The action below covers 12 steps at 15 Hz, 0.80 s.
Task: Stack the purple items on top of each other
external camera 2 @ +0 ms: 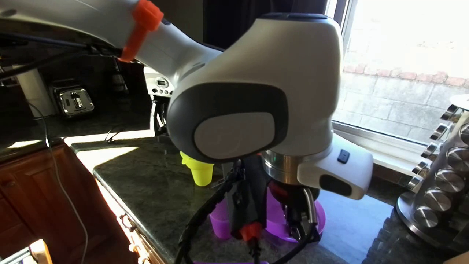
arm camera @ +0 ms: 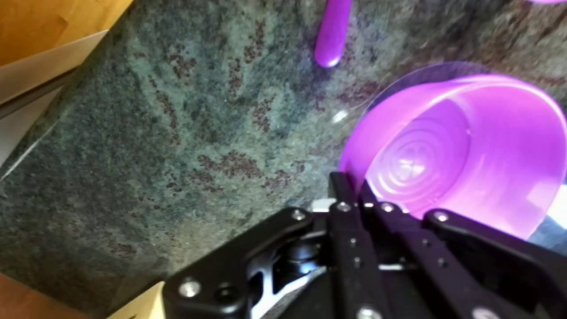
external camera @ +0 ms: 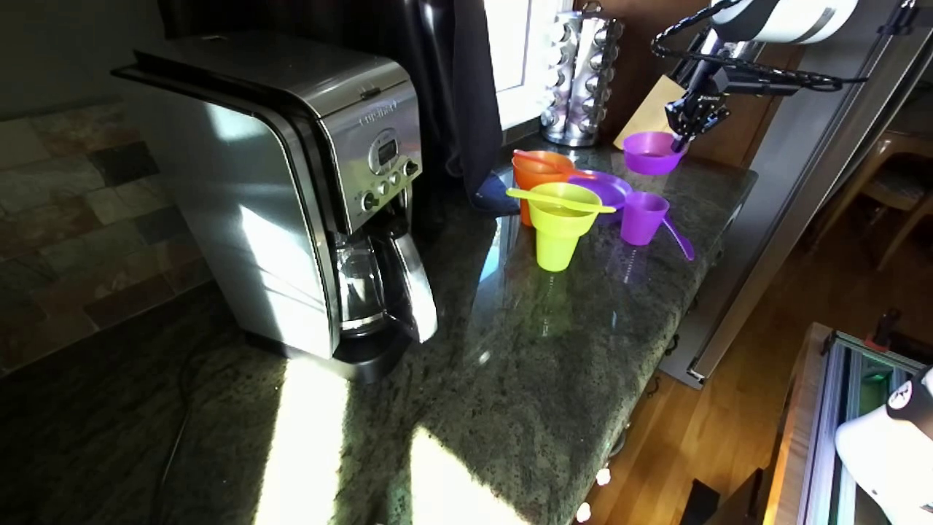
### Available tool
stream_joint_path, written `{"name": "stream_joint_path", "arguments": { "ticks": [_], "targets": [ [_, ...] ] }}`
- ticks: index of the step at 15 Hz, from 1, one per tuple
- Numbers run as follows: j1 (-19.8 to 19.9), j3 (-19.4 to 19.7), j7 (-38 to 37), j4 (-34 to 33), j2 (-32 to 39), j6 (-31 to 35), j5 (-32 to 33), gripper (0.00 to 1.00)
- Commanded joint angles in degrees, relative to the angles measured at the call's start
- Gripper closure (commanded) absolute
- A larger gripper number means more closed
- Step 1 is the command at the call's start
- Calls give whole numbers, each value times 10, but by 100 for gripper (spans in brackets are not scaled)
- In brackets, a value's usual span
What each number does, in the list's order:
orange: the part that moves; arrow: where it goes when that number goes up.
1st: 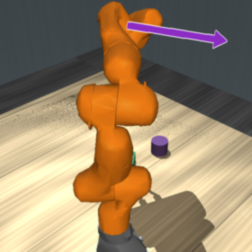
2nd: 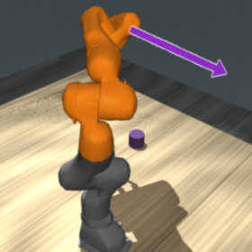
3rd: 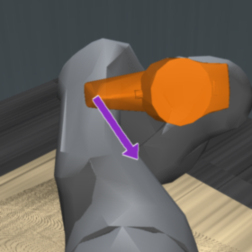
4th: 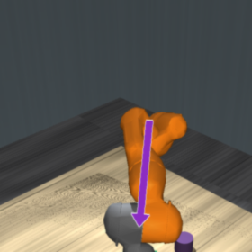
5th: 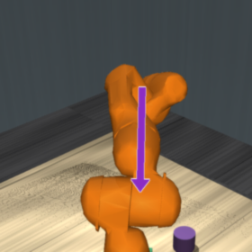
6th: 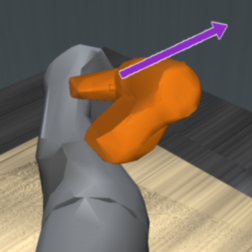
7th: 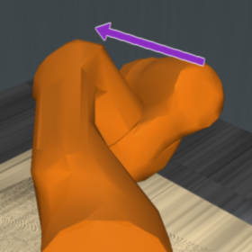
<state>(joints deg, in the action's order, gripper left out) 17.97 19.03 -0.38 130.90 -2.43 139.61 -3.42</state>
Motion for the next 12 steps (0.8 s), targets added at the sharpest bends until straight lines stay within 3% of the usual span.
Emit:
{"name": "stream_joint_path", "arguments": {
  "ticks": [1, 12],
  "targets": [
    [-10, -4, 115, 54, -66, -30, -34, 99],
    [-55, 1, 376, 50, -83, -182, -70, 99]
  ]
}}
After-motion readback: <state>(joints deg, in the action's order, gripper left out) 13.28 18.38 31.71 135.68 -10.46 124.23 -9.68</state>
